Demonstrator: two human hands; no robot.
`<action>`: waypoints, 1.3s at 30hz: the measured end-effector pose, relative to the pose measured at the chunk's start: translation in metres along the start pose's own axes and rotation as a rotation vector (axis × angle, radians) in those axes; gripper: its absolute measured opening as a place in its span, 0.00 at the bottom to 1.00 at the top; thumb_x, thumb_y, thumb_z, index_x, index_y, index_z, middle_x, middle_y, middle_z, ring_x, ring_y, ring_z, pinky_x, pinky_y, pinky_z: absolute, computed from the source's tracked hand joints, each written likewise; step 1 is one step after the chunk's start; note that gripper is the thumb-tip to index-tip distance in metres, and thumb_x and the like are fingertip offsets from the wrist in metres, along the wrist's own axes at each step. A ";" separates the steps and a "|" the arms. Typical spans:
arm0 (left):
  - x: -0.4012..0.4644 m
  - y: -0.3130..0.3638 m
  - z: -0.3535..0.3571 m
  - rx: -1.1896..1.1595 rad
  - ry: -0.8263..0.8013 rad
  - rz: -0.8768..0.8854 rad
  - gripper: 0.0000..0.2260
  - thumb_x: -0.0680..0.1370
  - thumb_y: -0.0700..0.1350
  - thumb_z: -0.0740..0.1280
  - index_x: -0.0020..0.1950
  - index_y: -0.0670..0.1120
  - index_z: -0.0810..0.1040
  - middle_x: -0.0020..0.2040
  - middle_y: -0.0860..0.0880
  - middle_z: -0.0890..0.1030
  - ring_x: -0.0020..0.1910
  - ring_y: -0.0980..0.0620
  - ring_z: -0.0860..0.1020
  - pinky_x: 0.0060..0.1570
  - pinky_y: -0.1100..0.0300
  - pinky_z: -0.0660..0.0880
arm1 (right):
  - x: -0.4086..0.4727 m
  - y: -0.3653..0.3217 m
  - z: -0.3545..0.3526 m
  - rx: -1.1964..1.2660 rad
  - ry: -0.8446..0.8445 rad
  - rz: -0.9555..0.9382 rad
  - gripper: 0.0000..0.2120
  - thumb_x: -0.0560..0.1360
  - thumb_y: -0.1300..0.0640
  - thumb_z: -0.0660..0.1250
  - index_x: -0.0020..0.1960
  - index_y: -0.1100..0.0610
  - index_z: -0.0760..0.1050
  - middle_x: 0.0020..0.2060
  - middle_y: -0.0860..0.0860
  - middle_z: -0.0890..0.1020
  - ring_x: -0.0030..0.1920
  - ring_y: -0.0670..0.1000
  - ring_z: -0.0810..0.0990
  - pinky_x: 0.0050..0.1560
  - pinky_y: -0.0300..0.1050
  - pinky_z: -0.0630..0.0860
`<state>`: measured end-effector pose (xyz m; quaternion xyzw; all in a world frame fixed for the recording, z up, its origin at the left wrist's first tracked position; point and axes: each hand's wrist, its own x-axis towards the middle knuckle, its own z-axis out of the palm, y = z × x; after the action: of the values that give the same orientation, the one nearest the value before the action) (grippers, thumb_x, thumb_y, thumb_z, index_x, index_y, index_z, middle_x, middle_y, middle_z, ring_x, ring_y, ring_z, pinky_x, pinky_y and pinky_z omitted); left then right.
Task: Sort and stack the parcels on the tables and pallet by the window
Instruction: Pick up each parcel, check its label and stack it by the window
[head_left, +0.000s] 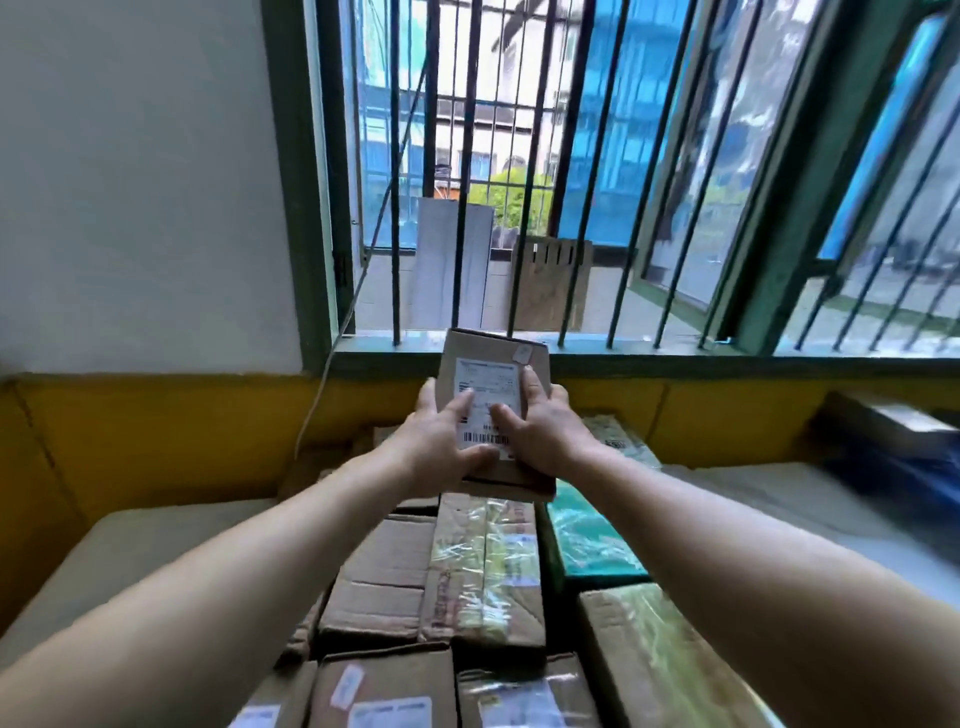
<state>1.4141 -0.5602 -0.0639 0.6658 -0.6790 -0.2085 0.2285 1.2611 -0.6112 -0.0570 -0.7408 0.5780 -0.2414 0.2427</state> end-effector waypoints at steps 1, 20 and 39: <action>-0.004 0.014 0.006 0.005 -0.011 0.025 0.37 0.75 0.56 0.68 0.78 0.57 0.51 0.78 0.49 0.38 0.75 0.44 0.59 0.72 0.48 0.63 | -0.012 0.006 -0.014 -0.008 0.018 0.017 0.35 0.80 0.40 0.60 0.80 0.44 0.47 0.71 0.57 0.60 0.65 0.58 0.73 0.67 0.54 0.72; -0.105 0.485 0.322 -0.030 -0.456 0.672 0.36 0.75 0.53 0.70 0.78 0.52 0.55 0.75 0.48 0.52 0.70 0.48 0.67 0.69 0.55 0.67 | -0.343 0.361 -0.372 -0.253 0.398 0.721 0.38 0.79 0.36 0.56 0.81 0.47 0.42 0.78 0.60 0.50 0.76 0.62 0.59 0.73 0.52 0.60; -0.090 0.728 0.559 0.097 -0.696 0.945 0.37 0.75 0.63 0.64 0.79 0.54 0.51 0.77 0.51 0.51 0.72 0.47 0.63 0.68 0.57 0.63 | -0.451 0.609 -0.520 -0.172 0.605 1.036 0.36 0.79 0.38 0.59 0.80 0.45 0.47 0.73 0.58 0.62 0.70 0.61 0.68 0.66 0.49 0.67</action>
<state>0.4977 -0.4626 -0.0910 0.1934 -0.9459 -0.2589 0.0296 0.3820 -0.3440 -0.0829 -0.2784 0.9243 -0.2441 0.0927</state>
